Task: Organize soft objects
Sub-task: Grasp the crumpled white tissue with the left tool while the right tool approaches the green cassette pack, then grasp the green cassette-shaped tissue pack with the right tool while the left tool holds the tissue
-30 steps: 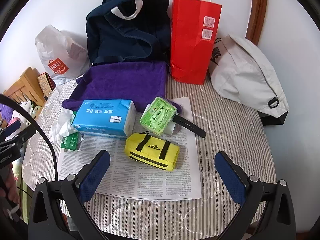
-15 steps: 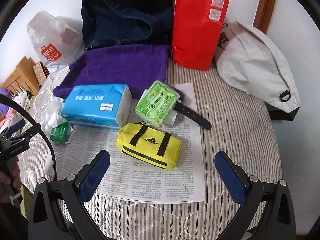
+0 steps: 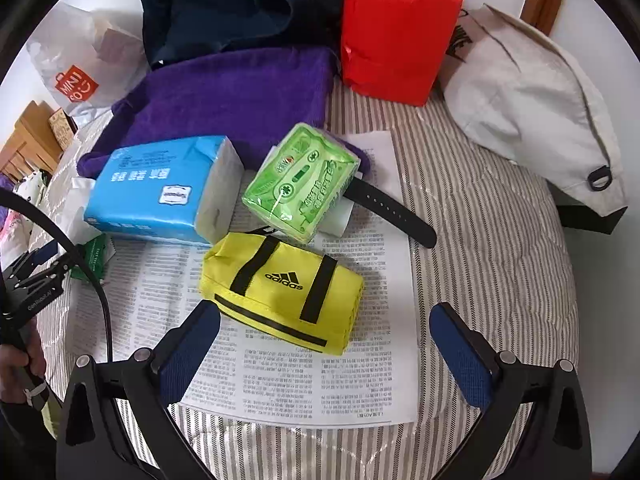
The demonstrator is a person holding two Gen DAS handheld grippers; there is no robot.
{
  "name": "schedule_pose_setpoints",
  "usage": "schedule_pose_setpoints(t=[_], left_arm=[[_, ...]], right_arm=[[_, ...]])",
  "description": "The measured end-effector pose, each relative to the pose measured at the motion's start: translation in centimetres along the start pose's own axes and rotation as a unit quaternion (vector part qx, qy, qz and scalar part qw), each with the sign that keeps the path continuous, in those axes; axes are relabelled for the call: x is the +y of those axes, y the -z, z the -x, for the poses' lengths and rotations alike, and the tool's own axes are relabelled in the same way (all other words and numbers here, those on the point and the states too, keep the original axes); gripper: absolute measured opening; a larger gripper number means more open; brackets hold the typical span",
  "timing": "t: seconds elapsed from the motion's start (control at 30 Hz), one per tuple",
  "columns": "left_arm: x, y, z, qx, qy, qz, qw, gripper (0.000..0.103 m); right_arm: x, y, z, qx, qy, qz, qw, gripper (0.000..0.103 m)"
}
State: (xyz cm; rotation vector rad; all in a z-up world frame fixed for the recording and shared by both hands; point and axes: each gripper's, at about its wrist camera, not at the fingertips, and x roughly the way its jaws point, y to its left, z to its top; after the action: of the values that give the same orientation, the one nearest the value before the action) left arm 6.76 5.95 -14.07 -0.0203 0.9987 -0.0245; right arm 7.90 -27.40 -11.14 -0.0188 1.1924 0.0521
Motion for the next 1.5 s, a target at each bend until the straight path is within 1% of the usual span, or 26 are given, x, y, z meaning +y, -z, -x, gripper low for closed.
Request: schedule_pose_setpoints(t=[0.07, 0.17, 0.3, 0.4, 0.43, 0.47, 0.5, 0.57, 0.73, 0.83, 1.0, 1.07, 1.1, 1.13, 1.17, 1.3, 1.33, 1.37, 1.4, 1.43, 1.5], left_arm=[[0.2, -0.1, 0.1, -0.001, 0.0, 0.001, 1.0, 0.037], [0.8, -0.4, 0.6, 0.0, 0.004, 0.003, 1.0, 0.032], [2.2, -0.7, 1.2, -0.002, 0.001, 0.024, 0.9997, 0.032], [2.5, -0.6, 1.6, -0.002, -0.003, 0.025, 0.9997, 0.032], [2.4, -0.5, 1.9, -0.002, -0.009, 0.022, 0.9997, 0.034], [2.3, -0.4, 2.0, -0.001, -0.01, 0.019, 0.9998, 0.038], [2.2, -0.3, 2.2, 0.0, -0.011, 0.014, 0.9998, 0.039], [2.0, -0.1, 2.5, -0.003, -0.015, 0.008, 0.9998, 0.039], [0.8, 0.0, 3.7, -0.013, 0.002, -0.01, 0.9999, 0.039], [0.1, 0.1, 3.2, -0.003, 0.0, -0.021, 0.9998, 0.039], [0.9, 0.4, 1.6, 0.014, -0.013, -0.003, 0.9998, 0.039], [1.6, 0.3, 1.2, 0.014, -0.008, 0.013, 0.9998, 0.031], [1.8, 0.3, 1.1, 0.012, -0.002, 0.02, 0.9997, 0.029], [1.9, 0.3, 1.0, 0.011, 0.002, 0.025, 0.9996, 0.025], [2.1, 0.2, 0.9, 0.01, 0.003, 0.032, 0.9994, 0.024], [2.6, 0.2, 1.0, 0.005, 0.011, 0.043, 0.999, 0.023], [2.8, 0.2, 0.8, 0.007, 0.013, 0.048, 0.9987, 0.026], [2.8, 0.2, 0.3, 0.019, 0.011, 0.045, 0.9988, 0.026], [2.6, 0.1, 0.2, 0.02, 0.006, 0.041, 0.999, 0.026], [2.5, 0.1, 0.3, 0.014, 0.003, 0.041, 0.9991, 0.025], [2.5, 0.1, 0.3, 0.011, 0.009, 0.052, 0.9985, 0.023]], right_arm=[[0.0, -0.1, -0.6, 0.006, -0.001, 0.001, 1.0, 0.103], [0.0, -0.3, -1.3, 0.014, -0.003, 0.002, 1.0, 0.103], [0.2, -0.6, -1.9, 0.018, 0.0, 0.009, 1.0, 0.103], [0.5, -0.7, -2.1, 0.02, -0.004, 0.016, 1.0, 0.103], [0.6, -0.8, -2.1, 0.02, -0.004, 0.018, 1.0, 0.103], [0.7, -0.8, -2.2, 0.021, -0.003, 0.02, 1.0, 0.103], [0.8, -0.8, -2.2, 0.021, -0.004, 0.021, 1.0, 0.103], [1.0, -0.8, -2.4, 0.024, -0.006, 0.023, 0.999, 0.103], [1.3, -0.6, -2.6, 0.029, -0.004, 0.031, 0.999, 0.103], [1.3, -0.3, -2.5, 0.029, -0.006, 0.032, 0.999, 0.103], [1.3, 0.1, -2.4, 0.032, -0.004, 0.036, 0.999, 0.103], [1.1, 0.1, -2.4, 0.032, -0.002, 0.034, 0.999, 0.103], [1.1, 0.1, -2.4, 0.032, -0.002, 0.034, 0.999, 0.103], [1.1, 0.0, -2.5, 0.033, -0.002, 0.033, 0.999, 0.103], [1.1, 0.0, -2.5, 0.033, -0.001, 0.033, 0.999, 0.103], [1.0, -0.1, -2.5, 0.032, 0.001, 0.036, 0.999, 0.103], [1.0, -0.2, -2.5, 0.032, 0.0, 0.036, 0.999, 0.103], [1.0, -0.2, -2.5, 0.033, 0.0, 0.036, 0.999, 0.103], [1.0, -0.2, -2.5, 0.033, 0.001, 0.035, 0.999, 0.103], [1.0, -0.2, -2.5, 0.033, 0.0, 0.035, 0.999, 0.103], [1.1, -0.2, -2.4, 0.032, 0.003, 0.039, 0.999, 0.103]])
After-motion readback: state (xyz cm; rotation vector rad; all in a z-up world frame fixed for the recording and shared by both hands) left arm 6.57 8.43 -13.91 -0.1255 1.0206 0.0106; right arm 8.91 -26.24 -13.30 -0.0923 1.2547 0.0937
